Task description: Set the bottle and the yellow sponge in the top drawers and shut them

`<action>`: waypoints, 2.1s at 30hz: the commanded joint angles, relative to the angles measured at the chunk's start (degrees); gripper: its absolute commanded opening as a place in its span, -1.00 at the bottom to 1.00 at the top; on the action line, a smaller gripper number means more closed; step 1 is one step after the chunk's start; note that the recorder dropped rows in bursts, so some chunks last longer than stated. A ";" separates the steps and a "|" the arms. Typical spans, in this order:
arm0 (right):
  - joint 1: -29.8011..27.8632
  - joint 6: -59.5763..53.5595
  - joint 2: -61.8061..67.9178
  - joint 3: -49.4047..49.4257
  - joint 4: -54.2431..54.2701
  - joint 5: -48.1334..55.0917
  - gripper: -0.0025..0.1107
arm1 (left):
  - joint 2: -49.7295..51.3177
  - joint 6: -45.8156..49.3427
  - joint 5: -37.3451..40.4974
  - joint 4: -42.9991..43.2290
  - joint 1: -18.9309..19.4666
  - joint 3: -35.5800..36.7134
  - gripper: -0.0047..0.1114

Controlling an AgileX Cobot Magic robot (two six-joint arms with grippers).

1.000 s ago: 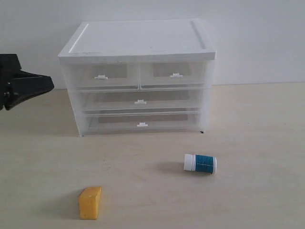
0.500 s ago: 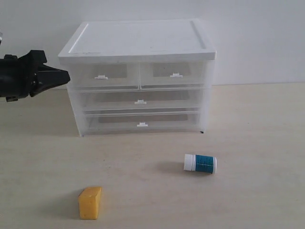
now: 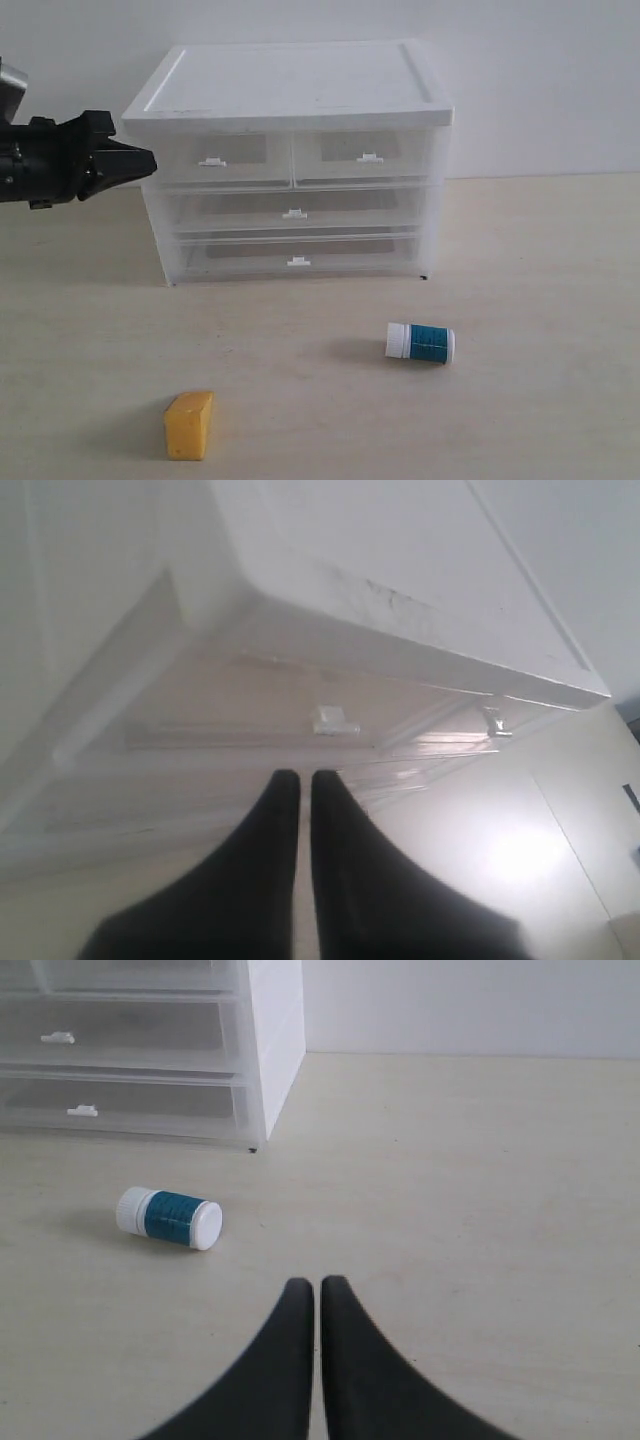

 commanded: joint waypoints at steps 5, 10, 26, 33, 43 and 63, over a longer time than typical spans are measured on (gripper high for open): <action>-0.18 0.09 -0.37 -0.02 -0.58 -0.26 -0.96 | 1.36 12.13 -11.00 -0.31 -8.70 -3.03 -0.85; -0.18 -0.02 -0.37 -0.02 -0.58 -0.26 -0.96 | 1.36 17.97 -26.42 -0.31 -14.41 -3.03 -0.85; -0.18 -0.02 -0.37 -0.02 -0.58 -0.26 -0.96 | -0.18 13.88 -30.93 -0.31 -15.06 -6.58 -0.85; -0.18 0.08 -0.37 -0.02 -0.58 -0.26 -0.96 | -0.18 13.75 -30.09 -0.31 -15.06 -7.37 -0.85; -0.18 0.81 -0.37 -0.02 1.88 -7.99 -0.96 | -0.18 13.26 -29.80 -0.31 -15.06 -7.37 -0.85; -0.18 28.00 -0.37 -0.02 14.03 -36.34 -0.96 | -0.18 12.25 -28.56 -0.31 -15.06 -7.37 -0.85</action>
